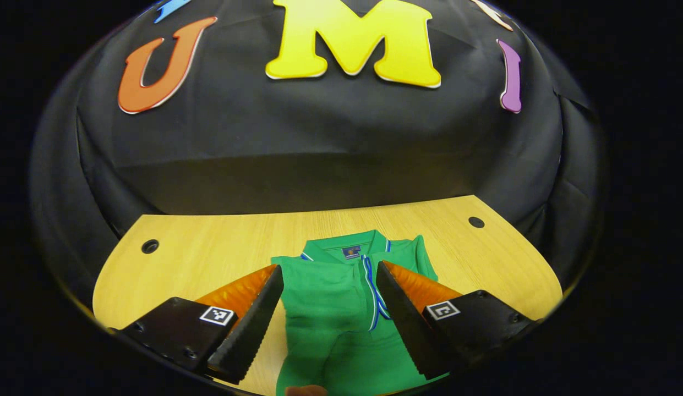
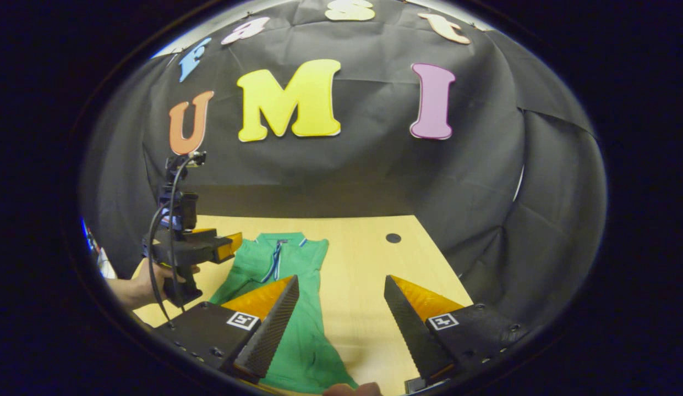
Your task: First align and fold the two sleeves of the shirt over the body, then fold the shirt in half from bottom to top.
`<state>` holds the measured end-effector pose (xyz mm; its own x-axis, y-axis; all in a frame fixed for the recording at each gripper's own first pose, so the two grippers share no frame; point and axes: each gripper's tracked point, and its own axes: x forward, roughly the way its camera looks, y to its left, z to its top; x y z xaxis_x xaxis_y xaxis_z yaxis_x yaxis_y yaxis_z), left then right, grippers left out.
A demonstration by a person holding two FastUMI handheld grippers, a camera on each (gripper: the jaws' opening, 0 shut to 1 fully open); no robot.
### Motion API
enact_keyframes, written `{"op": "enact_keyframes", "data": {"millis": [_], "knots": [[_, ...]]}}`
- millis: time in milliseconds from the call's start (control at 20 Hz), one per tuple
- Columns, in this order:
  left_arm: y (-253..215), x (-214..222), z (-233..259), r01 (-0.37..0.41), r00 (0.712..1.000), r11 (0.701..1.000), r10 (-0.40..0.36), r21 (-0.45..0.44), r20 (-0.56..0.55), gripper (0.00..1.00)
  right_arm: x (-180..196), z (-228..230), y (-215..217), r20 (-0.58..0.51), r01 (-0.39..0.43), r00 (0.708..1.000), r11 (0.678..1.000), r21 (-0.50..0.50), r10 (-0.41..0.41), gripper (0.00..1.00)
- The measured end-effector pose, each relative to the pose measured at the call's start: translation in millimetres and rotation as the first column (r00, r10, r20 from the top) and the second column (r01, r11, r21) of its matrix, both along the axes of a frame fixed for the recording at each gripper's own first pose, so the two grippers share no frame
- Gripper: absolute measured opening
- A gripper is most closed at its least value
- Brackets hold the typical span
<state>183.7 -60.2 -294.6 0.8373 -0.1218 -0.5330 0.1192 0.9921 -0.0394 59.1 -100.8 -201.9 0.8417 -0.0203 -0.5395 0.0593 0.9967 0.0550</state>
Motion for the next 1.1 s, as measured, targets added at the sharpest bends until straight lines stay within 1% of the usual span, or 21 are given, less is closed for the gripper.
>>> {"op": "enact_keyframes", "data": {"millis": [200, 350, 400, 500, 700, 800, 850, 950, 1100], "knots": [[22, -53, 40, -0.036, 0.998, 0.999, 0.036, -0.001, 0.045, 1.00, -14, 0, 12, 0.017, -0.058, 0.998, 0.998, -0.013, 0.058, 0.95], [36, -100, 62, -0.059, 0.996, 0.998, 0.060, -0.010, 0.068, 1.00, -28, -16, 16, -0.001, -0.111, 0.994, 0.994, -0.018, 0.111, 0.94], [41, -113, 67, -0.061, 0.995, 0.998, 0.061, -0.008, 0.077, 1.00, -34, -23, 16, -0.016, -0.125, 0.992, 0.992, -0.019, 0.125, 0.95], [45, -141, 65, -0.038, 0.996, 0.999, 0.039, -0.009, 0.077, 1.00, -47, -41, 13, -0.050, -0.147, 0.988, 0.989, -0.031, 0.145, 0.96], [67, -203, 32, -0.018, 0.999, 1.000, 0.018, 0.023, -0.029, 1.00, -82, -72, 4, -0.135, -0.176, 0.977, 0.982, -0.060, 0.167, 0.96], [68, -234, 8, 0.008, 0.992, 1.000, -0.005, 0.025, -0.123, 1.00, -102, -88, 0, -0.184, -0.193, 0.967, 0.979, -0.070, 0.178, 0.96], [72, -249, -4, 0.015, 0.986, 1.000, -0.011, 0.025, -0.166, 1.00, -114, -98, 0, -0.212, -0.206, 0.959, 0.976, -0.071, 0.187, 0.98], [81, -277, -28, 0.016, 0.966, 1.000, -0.013, 0.008, -0.258, 1.00, -136, -122, -1, -0.285, -0.226, 0.937, 0.973, -0.054, 0.202, 0.96], [84, -313, -61, 0.017, 0.927, 1.000, -0.024, -0.023, -0.375, 1.00, -168, -159, -6, -0.394, -0.244, 0.895, 0.969, -0.033, 0.212, 0.96]]}}
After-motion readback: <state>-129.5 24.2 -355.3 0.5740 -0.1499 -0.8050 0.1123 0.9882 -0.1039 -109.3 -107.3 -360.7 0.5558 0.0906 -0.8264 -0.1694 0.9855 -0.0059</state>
